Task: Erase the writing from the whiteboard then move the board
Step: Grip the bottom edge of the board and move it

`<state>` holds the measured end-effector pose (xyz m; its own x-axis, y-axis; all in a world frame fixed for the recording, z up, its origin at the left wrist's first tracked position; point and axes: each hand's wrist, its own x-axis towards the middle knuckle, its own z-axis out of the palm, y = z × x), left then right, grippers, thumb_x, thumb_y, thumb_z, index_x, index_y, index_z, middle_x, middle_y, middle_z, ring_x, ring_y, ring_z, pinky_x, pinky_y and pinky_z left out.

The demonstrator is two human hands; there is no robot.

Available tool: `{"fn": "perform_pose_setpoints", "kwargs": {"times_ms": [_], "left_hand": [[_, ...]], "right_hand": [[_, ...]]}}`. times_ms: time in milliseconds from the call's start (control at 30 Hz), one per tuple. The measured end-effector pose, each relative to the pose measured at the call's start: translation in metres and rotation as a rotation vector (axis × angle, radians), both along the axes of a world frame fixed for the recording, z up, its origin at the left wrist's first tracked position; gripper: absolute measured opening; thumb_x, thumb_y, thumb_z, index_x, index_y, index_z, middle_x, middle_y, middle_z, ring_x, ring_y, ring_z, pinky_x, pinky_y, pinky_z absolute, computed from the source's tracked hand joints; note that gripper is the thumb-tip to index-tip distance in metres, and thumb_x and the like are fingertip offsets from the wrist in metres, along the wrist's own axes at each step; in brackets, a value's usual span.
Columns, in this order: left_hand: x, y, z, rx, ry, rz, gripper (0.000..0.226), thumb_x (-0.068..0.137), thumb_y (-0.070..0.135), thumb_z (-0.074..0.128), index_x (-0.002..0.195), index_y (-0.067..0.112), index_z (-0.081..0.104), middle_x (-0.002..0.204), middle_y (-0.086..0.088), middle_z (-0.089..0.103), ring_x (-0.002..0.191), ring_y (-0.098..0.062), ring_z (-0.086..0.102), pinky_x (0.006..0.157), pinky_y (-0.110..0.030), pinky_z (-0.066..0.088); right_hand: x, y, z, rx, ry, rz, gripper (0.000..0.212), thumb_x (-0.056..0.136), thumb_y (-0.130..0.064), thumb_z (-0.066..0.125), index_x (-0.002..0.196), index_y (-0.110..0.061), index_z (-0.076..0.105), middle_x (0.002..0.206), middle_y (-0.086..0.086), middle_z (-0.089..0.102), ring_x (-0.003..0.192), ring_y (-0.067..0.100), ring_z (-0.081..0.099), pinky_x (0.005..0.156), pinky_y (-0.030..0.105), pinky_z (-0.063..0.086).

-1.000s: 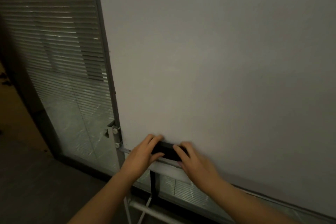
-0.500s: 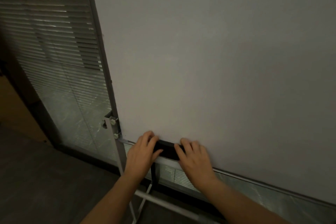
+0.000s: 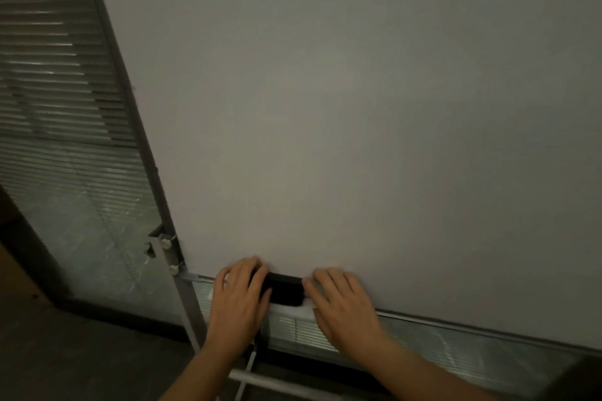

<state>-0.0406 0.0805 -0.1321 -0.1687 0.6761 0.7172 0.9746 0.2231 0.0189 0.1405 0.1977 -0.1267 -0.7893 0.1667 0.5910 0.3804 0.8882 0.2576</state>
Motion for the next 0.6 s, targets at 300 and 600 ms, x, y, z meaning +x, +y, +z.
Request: {"fn": "perform_pose_setpoints", "kwargs": {"times_ms": [300, 600], "left_hand": [[0.087, 0.038, 0.001, -0.048, 0.059, -0.426, 0.029, 0.086, 0.027, 0.049, 0.113, 0.016, 0.051, 0.116, -0.006, 0.055, 0.104, -0.023, 0.051, 0.092, -0.035, 0.037], [0.172, 0.067, -0.046, -0.238, -0.325, -0.653, 0.031, 0.091, 0.032, 0.049, 0.119, 0.019, 0.053, 0.115, -0.004, 0.062, 0.107, -0.019, 0.054, 0.093, -0.029, 0.039]], "right_hand": [[0.086, 0.025, -0.005, -0.082, 0.161, -0.19, 0.037, 0.076, -0.026, 0.05, 0.108, -0.016, 0.066, 0.108, 0.008, 0.06, 0.095, 0.028, 0.055, 0.086, 0.04, 0.037], [0.188, 0.027, -0.027, -0.472, 0.324, -0.638, 0.042, 0.075, -0.032, 0.048, 0.11, -0.014, 0.063, 0.108, 0.011, 0.055, 0.099, 0.029, 0.052, 0.081, 0.039, 0.043]]}}
